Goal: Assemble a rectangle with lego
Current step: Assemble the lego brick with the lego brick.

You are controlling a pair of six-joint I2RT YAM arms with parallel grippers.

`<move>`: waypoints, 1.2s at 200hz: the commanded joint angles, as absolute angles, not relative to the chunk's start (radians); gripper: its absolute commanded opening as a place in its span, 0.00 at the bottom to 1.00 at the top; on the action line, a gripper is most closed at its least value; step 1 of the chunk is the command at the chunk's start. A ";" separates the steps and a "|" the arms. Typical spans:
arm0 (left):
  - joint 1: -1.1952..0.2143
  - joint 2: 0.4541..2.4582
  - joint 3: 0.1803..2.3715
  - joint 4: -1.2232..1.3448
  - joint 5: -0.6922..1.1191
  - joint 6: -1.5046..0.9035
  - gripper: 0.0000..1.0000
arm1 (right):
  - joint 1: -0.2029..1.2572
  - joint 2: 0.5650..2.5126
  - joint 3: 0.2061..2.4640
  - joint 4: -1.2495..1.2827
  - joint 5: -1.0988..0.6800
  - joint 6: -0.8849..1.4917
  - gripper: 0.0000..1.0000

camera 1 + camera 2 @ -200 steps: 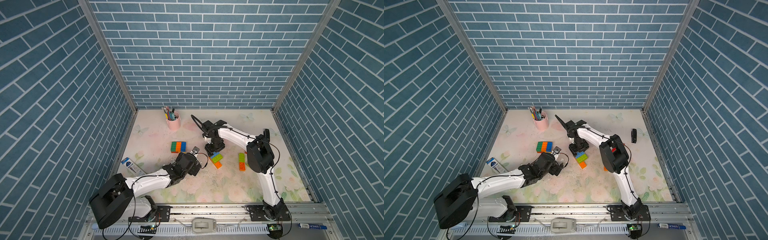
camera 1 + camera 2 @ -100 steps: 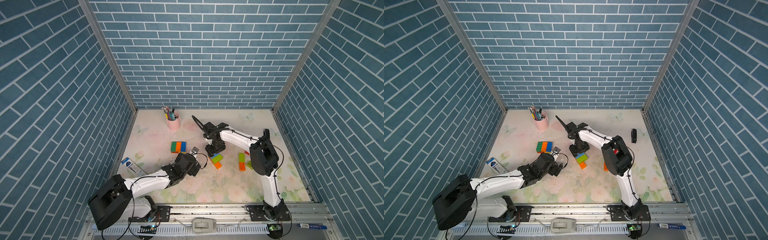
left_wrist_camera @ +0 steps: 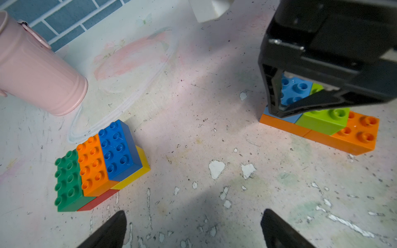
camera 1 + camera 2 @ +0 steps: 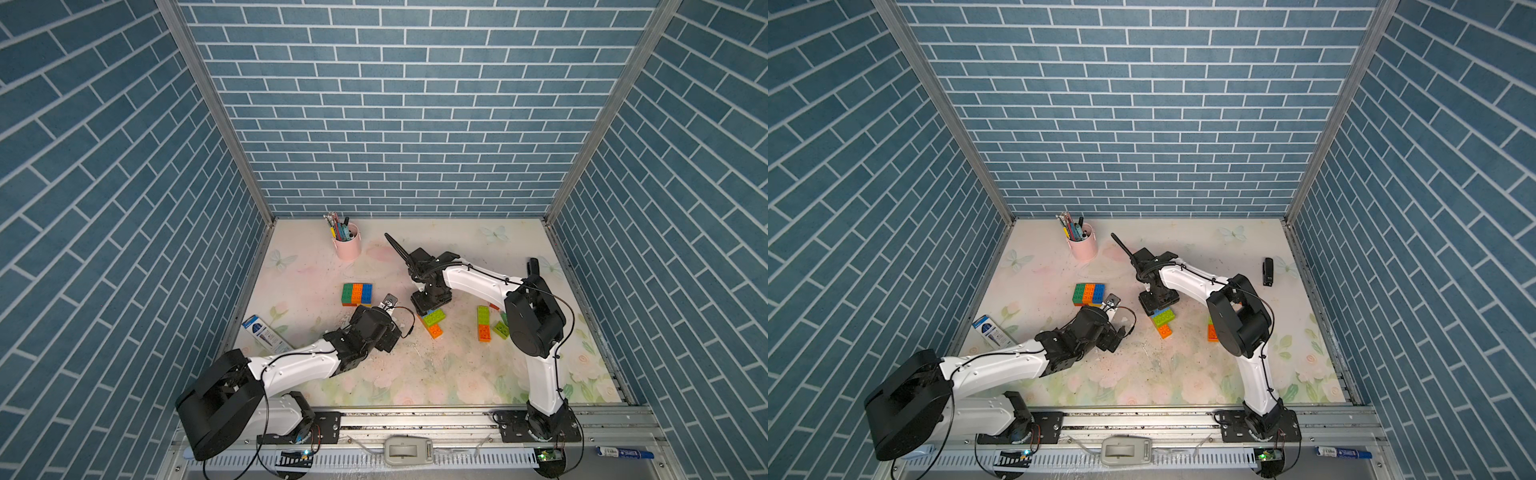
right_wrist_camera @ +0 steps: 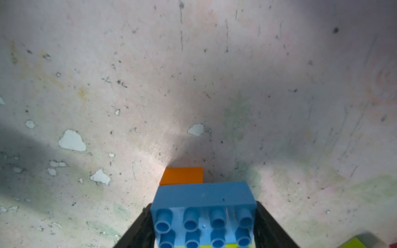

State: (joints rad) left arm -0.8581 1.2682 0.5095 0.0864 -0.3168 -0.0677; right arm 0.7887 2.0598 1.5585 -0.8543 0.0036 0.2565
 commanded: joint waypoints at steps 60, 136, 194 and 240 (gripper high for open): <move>-0.861 1.232 0.498 0.073 -0.336 -0.076 0.99 | 0.803 2.230 1.452 -0.745 0.019 0.312 0.00; -0.862 1.192 0.503 0.048 -0.339 -0.084 0.99 | 0.802 2.163 1.585 -0.826 -0.045 0.248 0.38; -0.861 1.163 0.504 0.029 -0.345 -0.086 0.99 | 0.802 2.166 1.686 -0.916 -0.072 0.198 0.64; -0.861 1.149 0.504 0.026 -0.350 -0.091 0.99 | 0.803 2.161 1.751 -0.981 -0.066 0.181 0.85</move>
